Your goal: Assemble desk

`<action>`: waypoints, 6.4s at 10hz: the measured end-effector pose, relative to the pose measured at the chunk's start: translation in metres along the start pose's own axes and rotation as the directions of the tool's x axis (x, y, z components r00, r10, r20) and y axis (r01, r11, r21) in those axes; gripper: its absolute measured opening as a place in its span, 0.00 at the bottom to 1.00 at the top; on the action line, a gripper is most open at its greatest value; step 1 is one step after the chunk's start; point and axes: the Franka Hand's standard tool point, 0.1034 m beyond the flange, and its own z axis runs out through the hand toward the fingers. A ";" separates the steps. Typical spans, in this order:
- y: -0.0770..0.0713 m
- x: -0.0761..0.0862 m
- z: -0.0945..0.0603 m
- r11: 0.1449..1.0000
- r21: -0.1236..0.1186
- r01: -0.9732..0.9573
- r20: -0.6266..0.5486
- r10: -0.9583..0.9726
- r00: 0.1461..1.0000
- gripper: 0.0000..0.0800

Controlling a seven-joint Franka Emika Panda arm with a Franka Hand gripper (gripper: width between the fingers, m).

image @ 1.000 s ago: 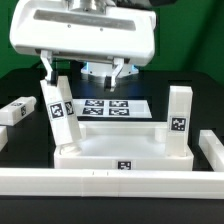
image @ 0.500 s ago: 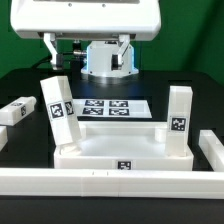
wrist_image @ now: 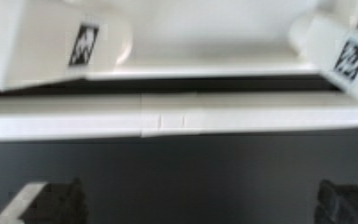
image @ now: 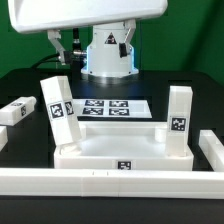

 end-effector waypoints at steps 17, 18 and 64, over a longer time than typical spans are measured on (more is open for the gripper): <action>0.075 -0.043 0.025 0.994 -0.009 -0.111 0.046 0.112 0.993 0.81; 0.075 -0.043 0.025 0.994 -0.009 -0.112 0.046 0.112 0.993 0.81; 0.024 0.011 0.052 0.983 -0.027 -0.182 -0.019 0.182 0.983 0.81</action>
Offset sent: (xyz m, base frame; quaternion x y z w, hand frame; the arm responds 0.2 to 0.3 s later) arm -0.0181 -0.0367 -0.0008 -0.0748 -0.0083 -0.0045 0.9972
